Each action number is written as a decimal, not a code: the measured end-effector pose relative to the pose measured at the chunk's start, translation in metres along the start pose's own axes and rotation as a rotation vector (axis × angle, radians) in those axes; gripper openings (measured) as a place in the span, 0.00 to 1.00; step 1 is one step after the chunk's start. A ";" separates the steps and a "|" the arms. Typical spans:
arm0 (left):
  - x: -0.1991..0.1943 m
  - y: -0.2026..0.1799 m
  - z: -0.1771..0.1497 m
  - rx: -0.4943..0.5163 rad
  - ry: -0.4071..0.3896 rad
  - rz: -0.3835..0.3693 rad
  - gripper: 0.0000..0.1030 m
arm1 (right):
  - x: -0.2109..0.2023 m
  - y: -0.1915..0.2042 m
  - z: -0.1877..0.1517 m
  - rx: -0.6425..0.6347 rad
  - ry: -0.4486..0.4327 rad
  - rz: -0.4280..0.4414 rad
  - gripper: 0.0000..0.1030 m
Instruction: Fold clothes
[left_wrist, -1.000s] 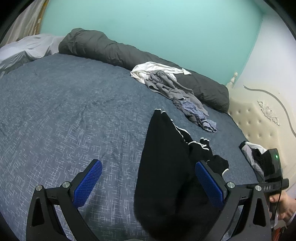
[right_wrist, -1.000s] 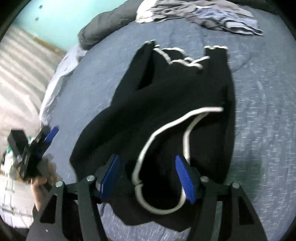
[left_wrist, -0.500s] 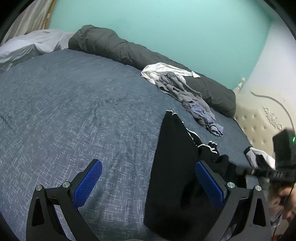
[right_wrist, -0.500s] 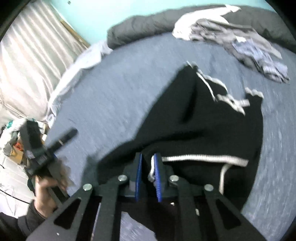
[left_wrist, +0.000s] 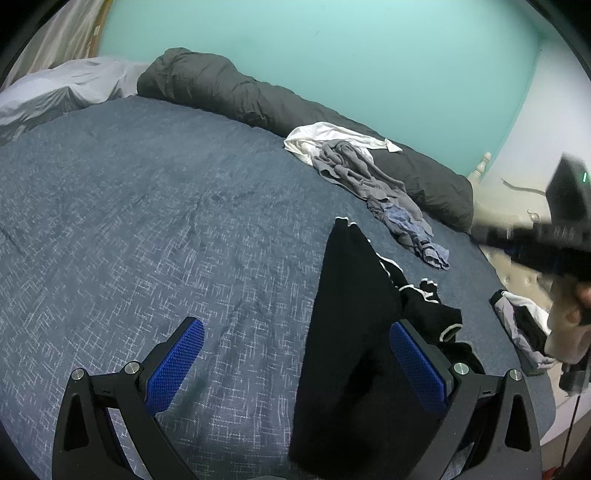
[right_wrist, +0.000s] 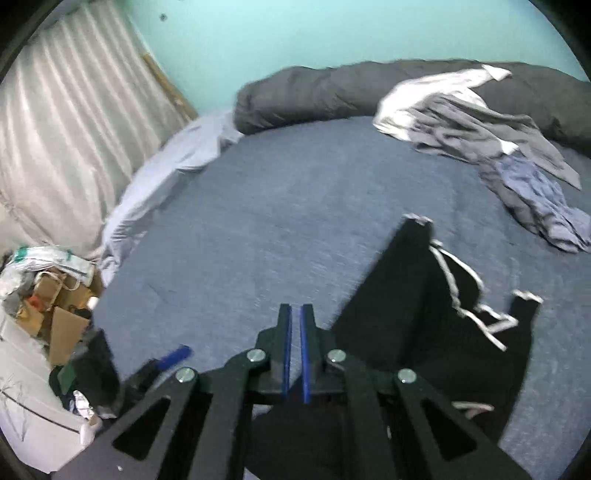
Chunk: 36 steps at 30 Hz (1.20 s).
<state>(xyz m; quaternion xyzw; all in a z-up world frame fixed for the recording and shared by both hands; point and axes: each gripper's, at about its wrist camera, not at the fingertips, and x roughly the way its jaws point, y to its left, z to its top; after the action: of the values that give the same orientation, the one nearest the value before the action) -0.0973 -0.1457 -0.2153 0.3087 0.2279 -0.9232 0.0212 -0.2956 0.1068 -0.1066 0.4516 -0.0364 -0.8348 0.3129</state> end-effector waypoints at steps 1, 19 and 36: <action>0.000 0.000 0.000 0.000 0.000 0.000 1.00 | -0.002 -0.012 -0.006 0.015 0.006 -0.034 0.33; 0.013 -0.024 -0.011 0.060 0.029 0.006 1.00 | 0.008 -0.127 -0.109 0.053 0.156 -0.357 0.48; 0.012 -0.009 -0.005 0.033 0.021 0.025 1.00 | 0.029 -0.123 -0.082 0.039 0.044 -0.358 0.06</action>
<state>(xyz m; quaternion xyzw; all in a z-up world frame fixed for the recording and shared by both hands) -0.1063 -0.1344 -0.2219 0.3217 0.2091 -0.9231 0.0253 -0.3035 0.2075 -0.2179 0.4749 0.0355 -0.8662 0.1512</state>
